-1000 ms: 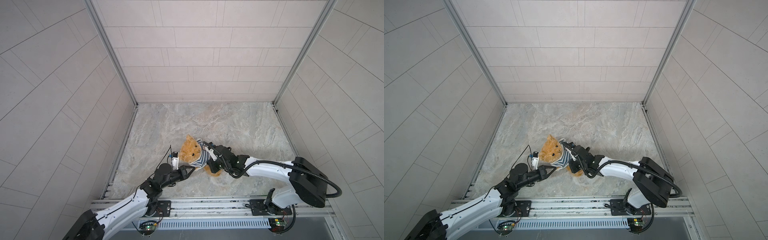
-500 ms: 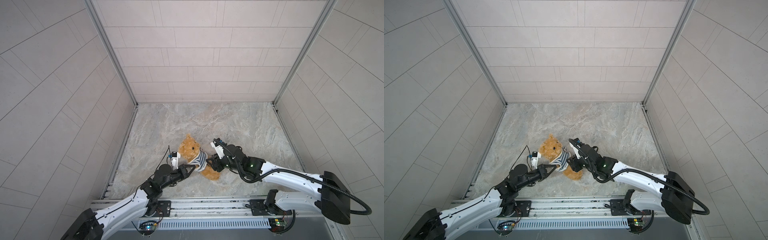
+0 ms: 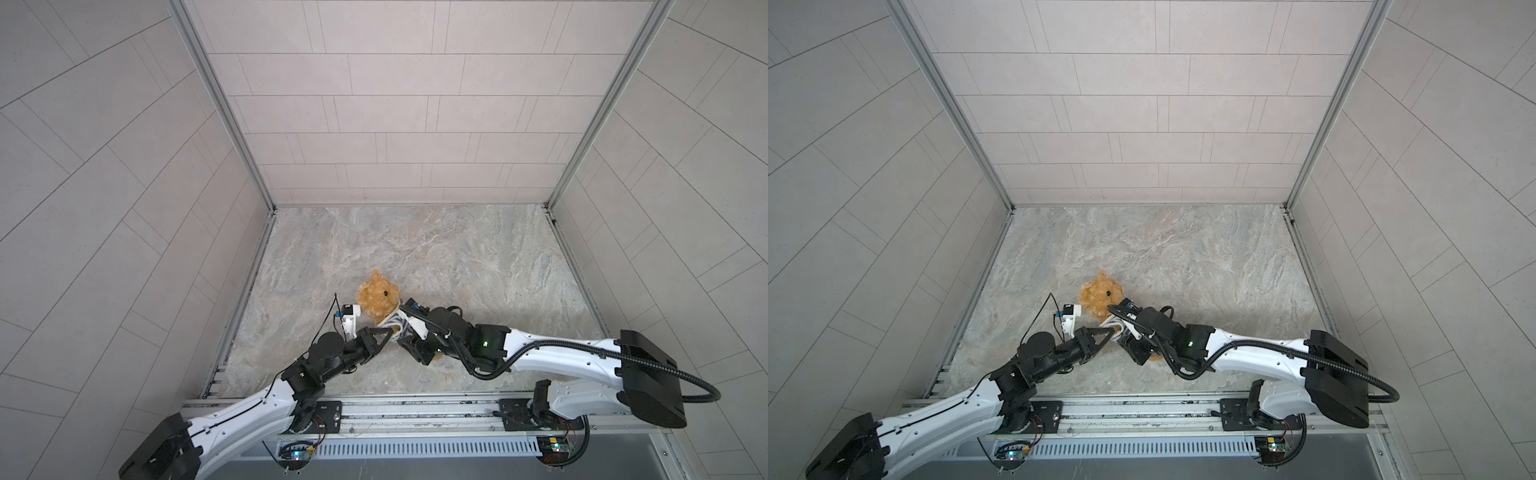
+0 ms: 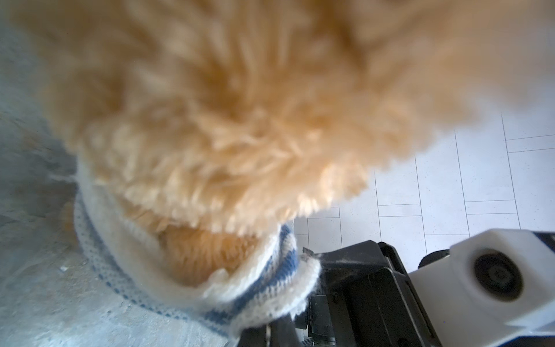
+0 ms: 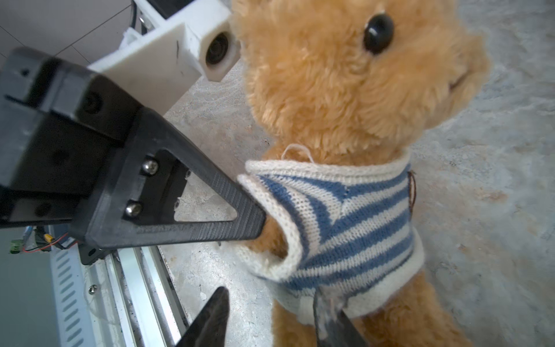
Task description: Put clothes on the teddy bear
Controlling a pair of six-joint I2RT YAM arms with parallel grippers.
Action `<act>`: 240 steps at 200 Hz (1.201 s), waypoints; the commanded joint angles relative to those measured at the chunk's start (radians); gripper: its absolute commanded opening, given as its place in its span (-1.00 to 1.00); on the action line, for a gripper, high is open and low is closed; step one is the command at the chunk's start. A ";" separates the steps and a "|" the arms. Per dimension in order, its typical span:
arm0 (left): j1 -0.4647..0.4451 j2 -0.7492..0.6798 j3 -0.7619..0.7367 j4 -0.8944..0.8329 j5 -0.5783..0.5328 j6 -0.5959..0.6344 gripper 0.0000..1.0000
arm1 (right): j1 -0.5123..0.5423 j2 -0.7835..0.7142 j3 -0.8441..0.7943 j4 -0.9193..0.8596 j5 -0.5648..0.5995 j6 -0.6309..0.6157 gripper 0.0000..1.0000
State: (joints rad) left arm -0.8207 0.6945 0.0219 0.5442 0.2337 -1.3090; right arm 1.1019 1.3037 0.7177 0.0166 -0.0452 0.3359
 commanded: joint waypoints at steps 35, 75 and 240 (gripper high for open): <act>-0.043 0.051 0.021 0.127 -0.066 -0.014 -1.00 | -0.007 0.093 0.024 0.040 0.117 -0.087 -0.19; -0.060 0.112 0.023 0.195 -0.076 -0.032 -1.00 | -0.015 0.162 0.026 0.062 0.129 -0.090 -0.63; -0.052 -0.220 -0.060 0.067 -0.195 -0.073 -1.00 | -0.149 0.108 -0.051 -0.046 0.116 -0.017 -1.00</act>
State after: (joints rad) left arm -0.8730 0.5297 0.0048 0.5106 0.0677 -1.3960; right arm 1.0012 1.4002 0.6907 0.1532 -0.0219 0.3256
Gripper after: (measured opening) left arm 0.050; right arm 0.052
